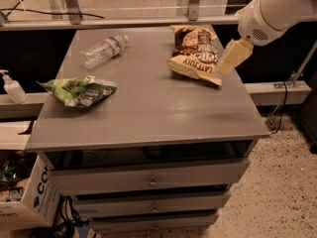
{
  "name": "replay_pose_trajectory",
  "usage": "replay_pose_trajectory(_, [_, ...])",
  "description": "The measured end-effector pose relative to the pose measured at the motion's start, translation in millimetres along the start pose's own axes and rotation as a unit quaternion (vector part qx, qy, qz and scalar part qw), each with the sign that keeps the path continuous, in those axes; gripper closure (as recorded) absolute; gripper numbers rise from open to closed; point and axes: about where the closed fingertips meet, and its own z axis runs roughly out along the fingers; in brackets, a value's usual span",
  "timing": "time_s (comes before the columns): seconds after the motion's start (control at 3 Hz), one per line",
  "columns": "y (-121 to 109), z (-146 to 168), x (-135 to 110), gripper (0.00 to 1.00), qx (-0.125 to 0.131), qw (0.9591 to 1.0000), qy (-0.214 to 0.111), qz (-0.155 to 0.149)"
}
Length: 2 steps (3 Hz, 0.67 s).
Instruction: Pick brown chip bag
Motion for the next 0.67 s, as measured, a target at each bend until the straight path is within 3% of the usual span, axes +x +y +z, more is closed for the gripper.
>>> replay_pose_trajectory(0.33, [-9,24,5,0.0,0.018,0.9986,-0.047,0.014])
replay_pose_trajectory(0.67, [-19,52,0,0.0,0.007,0.9946,-0.097,0.036])
